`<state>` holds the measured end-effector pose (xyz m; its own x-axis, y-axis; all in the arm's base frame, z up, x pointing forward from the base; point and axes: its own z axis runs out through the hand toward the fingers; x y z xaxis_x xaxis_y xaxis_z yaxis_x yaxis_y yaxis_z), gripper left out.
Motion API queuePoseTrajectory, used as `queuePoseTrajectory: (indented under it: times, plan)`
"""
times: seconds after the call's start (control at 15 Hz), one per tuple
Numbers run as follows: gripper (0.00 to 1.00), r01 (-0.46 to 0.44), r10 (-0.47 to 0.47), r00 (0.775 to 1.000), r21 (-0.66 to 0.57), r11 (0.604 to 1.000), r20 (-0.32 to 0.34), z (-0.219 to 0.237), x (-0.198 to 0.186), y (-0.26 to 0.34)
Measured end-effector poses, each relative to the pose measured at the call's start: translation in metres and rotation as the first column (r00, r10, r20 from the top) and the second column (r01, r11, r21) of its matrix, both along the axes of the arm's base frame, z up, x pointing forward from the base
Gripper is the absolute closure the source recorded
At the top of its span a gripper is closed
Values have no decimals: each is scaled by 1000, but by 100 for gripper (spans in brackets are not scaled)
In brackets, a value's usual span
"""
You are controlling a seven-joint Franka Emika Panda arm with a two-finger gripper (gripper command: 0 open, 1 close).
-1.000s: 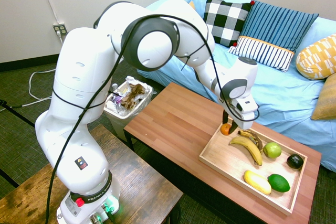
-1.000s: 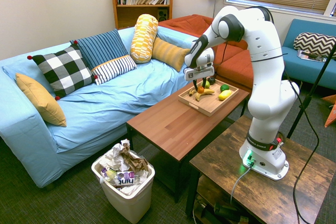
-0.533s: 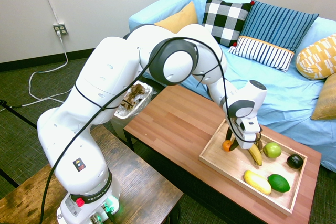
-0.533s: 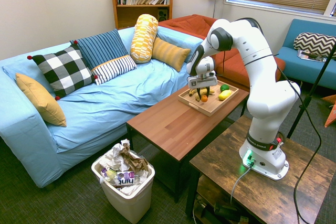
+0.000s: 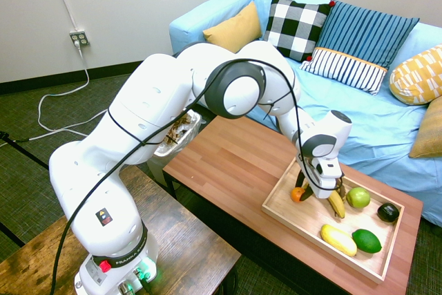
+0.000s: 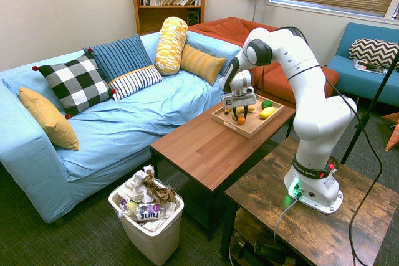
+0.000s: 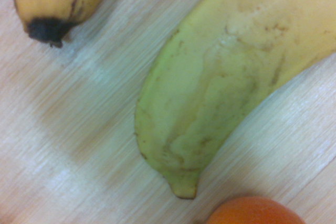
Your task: Put the tangerine in the tray
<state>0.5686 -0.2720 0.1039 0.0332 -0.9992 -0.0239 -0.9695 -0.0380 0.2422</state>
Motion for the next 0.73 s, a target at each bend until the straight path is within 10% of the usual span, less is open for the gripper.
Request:
queuePoseTrajectory:
  times: [0.73]
  plan:
    - [0, -29, 28, 998, 4, 1000, 59, 36, 9, -9]
